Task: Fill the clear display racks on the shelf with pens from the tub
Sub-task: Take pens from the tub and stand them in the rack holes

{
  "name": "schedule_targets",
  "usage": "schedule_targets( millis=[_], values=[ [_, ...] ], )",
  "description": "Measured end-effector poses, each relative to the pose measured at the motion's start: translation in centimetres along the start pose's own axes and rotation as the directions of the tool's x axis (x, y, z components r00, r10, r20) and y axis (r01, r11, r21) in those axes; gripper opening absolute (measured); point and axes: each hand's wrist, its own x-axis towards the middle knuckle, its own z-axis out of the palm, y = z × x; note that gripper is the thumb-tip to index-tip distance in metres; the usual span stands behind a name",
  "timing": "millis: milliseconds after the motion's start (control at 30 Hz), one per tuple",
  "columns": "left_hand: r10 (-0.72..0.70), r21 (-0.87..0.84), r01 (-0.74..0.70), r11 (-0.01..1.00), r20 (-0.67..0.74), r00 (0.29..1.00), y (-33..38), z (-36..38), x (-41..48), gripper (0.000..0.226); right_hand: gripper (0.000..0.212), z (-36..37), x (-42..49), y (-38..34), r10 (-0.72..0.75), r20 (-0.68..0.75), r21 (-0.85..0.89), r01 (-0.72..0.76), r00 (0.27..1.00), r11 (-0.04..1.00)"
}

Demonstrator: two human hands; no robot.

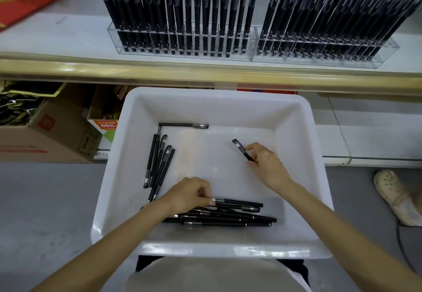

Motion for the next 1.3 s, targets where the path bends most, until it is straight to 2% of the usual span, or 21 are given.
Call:
schedule_targets(
  millis=[100,200,300,400,533,633,800,1000,1100,1200,1300],
  values=[
    [0.010,-0.205,-0.028,0.978,-0.089,0.996,0.1,-0.9,0.2,0.011,0.053,-0.3,0.1,-0.2,-0.032,-0.012,0.070,0.032,0.999,0.997],
    [-0.045,-0.463,-0.050,0.885,-0.193,0.980,0.9,-2.6,0.2,0.006,0.070,-1.6,0.2,-1.4,-0.022,0.015,0.268,0.017,1.000,0.963],
    [-0.099,-0.605,-0.071,0.793,-0.243,0.965,2.2,-4.7,0.0,0.020,0.075,-3.0,0.3,-2.8,-0.023,0.079,0.470,-0.017,0.997,0.882],
    [-0.091,-0.676,-0.136,0.725,-0.289,0.953,3.8,-6.6,-0.2,0.021,0.064,-4.2,0.3,-3.8,-0.047,0.129,0.620,-0.043,0.991,0.783],
    [-0.102,-0.715,-0.218,0.664,-0.376,0.921,6.3,-8.7,0.0,0.015,0.041,-5.3,0.4,-5.1,-0.081,0.113,0.807,-0.045,0.990,0.589],
    [-0.077,-0.717,-0.267,0.645,-0.408,0.910,7.9,-10.1,0.0,0.014,0.026,-6.0,1.2,-5.8,-0.020,0.065,0.877,-0.047,0.998,0.479],
    [-0.044,-0.709,-0.320,0.629,-0.443,0.895,10.0,-11.7,0.3,0.015,0.022,-7.7,2.2,-6.6,0.039,-0.020,0.889,0.000,0.999,0.457],
    [0.031,-0.672,-0.382,0.634,-0.472,0.881,12.1,-14.1,0.5,0.015,0.011,-11.6,3.8,-8.7,-0.022,-0.103,0.913,0.103,0.994,0.395],
    [0.041,-0.658,-0.423,0.623,-0.513,0.857,13.4,-15.8,0.4,0.017,0.013,-14.0,4.6,-10.2,-0.065,-0.159,0.874,0.172,0.985,0.454],
    [0.056,-0.610,-0.425,0.669,-0.528,0.847,14.5,-17.6,0.4,0.019,0.027,-16.1,5.5,-11.7,-0.107,-0.197,0.802,0.223,0.975,0.554],
    [0.097,-0.558,-0.431,0.709,-0.528,0.844,15.7,-18.9,0.3,0.017,0.020,-17.8,6.6,-13.1,-0.142,-0.239,0.716,0.273,0.961,0.642]
  ],
)
